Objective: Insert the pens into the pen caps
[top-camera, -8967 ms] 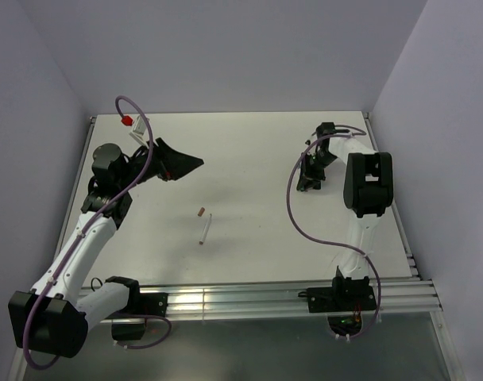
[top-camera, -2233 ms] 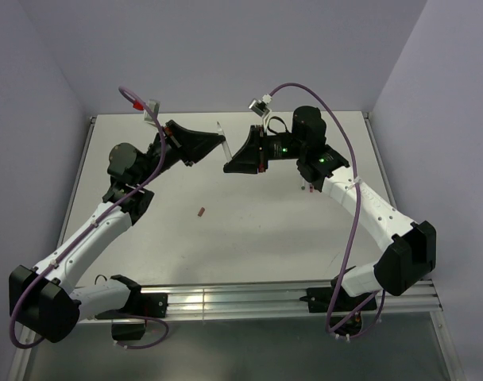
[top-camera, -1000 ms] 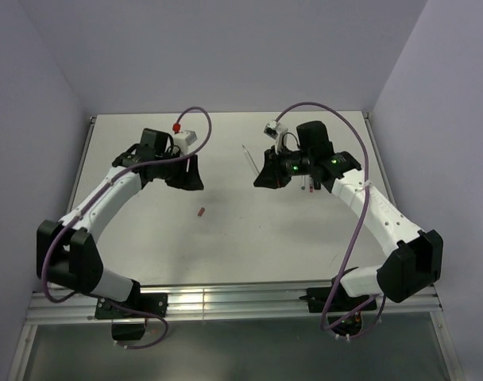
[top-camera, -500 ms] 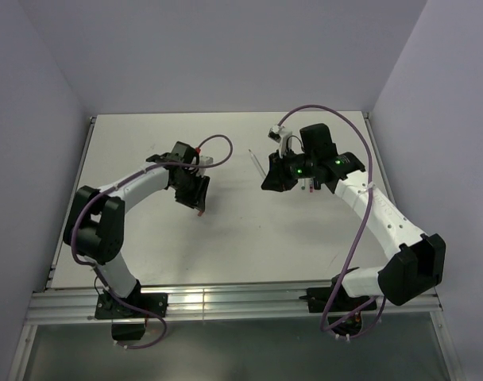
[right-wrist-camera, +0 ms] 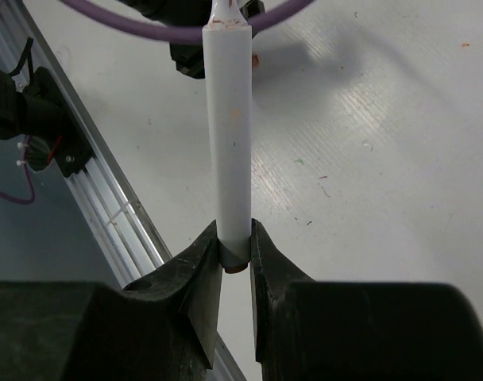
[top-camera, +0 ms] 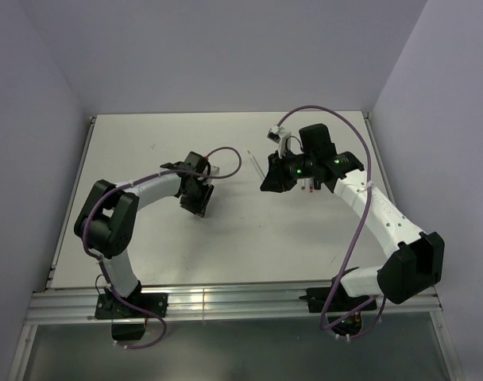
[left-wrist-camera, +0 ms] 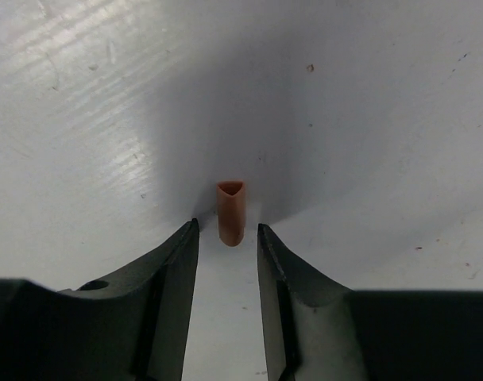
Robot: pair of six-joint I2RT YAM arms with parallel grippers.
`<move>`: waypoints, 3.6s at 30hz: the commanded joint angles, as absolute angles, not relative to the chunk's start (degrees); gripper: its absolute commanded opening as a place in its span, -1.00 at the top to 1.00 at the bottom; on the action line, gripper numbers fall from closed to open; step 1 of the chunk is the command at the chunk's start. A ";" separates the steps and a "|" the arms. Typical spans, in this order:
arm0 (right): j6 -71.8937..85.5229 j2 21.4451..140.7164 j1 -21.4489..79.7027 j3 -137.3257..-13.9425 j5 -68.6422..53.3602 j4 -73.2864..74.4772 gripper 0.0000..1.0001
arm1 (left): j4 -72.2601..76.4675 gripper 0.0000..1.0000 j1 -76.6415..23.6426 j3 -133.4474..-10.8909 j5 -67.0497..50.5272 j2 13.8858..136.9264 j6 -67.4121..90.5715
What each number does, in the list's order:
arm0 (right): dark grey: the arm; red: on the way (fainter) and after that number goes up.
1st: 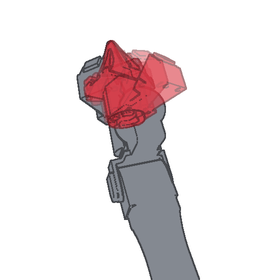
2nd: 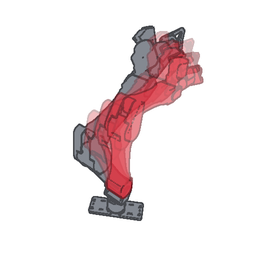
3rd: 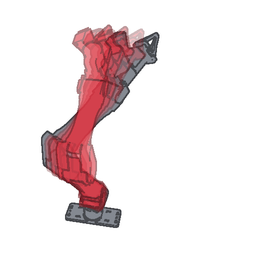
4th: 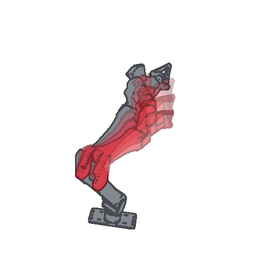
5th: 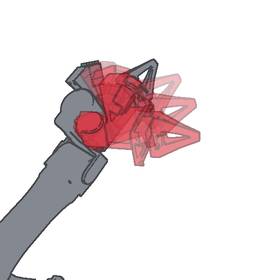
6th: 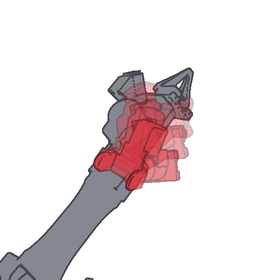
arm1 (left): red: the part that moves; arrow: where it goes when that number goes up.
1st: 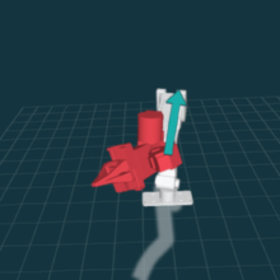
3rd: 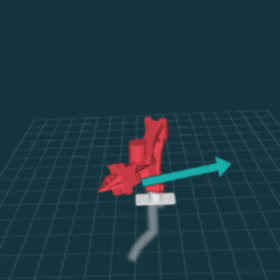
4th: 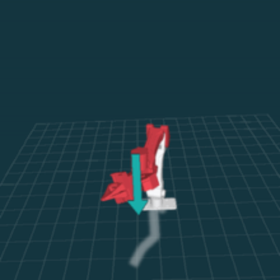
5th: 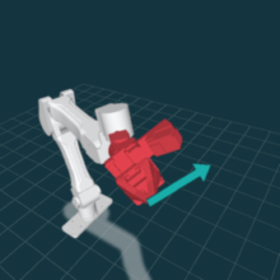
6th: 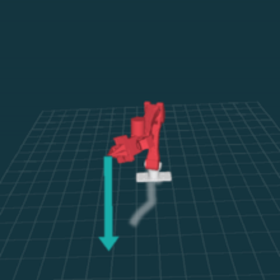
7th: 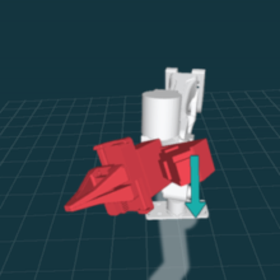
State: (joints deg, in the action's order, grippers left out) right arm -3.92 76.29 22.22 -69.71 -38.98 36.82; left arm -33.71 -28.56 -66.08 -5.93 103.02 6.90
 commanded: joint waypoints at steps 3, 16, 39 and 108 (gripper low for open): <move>-3.43 76.46 21.71 -72.86 -37.36 36.74 1.00 | -30.68 0.30 -31.81 -63.55 -2.02 103.97 6.68; -2.20 75.76 17.94 -79.54 -37.26 38.41 1.00 | -34.80 0.99 -31.82 -65.83 -4.13 96.95 -4.21; -20.83 82.00 27.68 -80.86 -47.12 62.22 1.00 | 10.79 0.99 -31.99 -27.26 -16.07 37.37 -83.63; -19.95 84.64 39.99 -83.85 -39.90 65.30 1.00 | 1.50 0.99 -46.23 -31.64 -14.41 41.22 -86.92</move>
State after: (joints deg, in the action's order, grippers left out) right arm -19.99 85.84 39.51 -82.30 -39.64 65.23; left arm 2.46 -46.02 -28.56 -13.15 40.84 -87.53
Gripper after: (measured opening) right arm 0.239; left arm 0.043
